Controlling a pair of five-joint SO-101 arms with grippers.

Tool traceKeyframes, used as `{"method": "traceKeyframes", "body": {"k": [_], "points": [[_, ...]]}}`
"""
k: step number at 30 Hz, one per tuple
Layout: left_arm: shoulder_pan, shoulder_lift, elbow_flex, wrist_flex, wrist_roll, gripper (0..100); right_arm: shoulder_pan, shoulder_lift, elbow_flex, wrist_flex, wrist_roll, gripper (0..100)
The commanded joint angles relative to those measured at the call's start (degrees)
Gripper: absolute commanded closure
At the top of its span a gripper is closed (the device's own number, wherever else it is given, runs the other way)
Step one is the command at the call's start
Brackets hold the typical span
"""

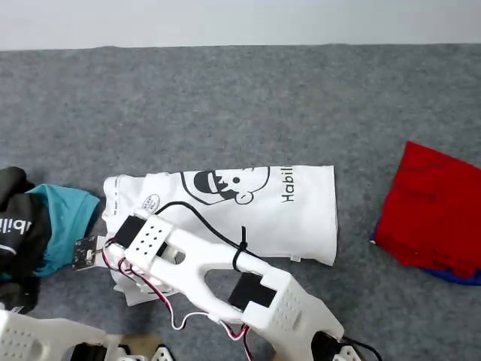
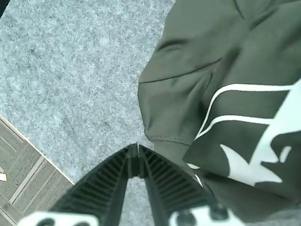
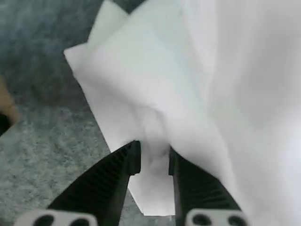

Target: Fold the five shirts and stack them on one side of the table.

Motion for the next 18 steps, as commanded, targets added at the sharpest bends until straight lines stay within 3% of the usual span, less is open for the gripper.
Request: {"method": "traceKeyframes", "body": {"k": [1,5,8,18], "points": [[-0.2,-0.4,-0.3,-0.8,-0.3,99,-0.1,2.1,-0.6,-2.0,-0.1,87.6],[-0.2,-0.4,-0.3,-0.8,-0.3,99,-0.1,2.7,-1.1,-1.6,-0.1,89.0],[-0.2,-0.4,-0.3,-0.8,-0.3,99,-0.1,3.6,-2.5,-1.4,-0.1,98.9],[-0.1,-0.3,-0.3,-0.8,-0.3,99,0.6,1.4,-8.4,7.9,3.5,98.8]]}}
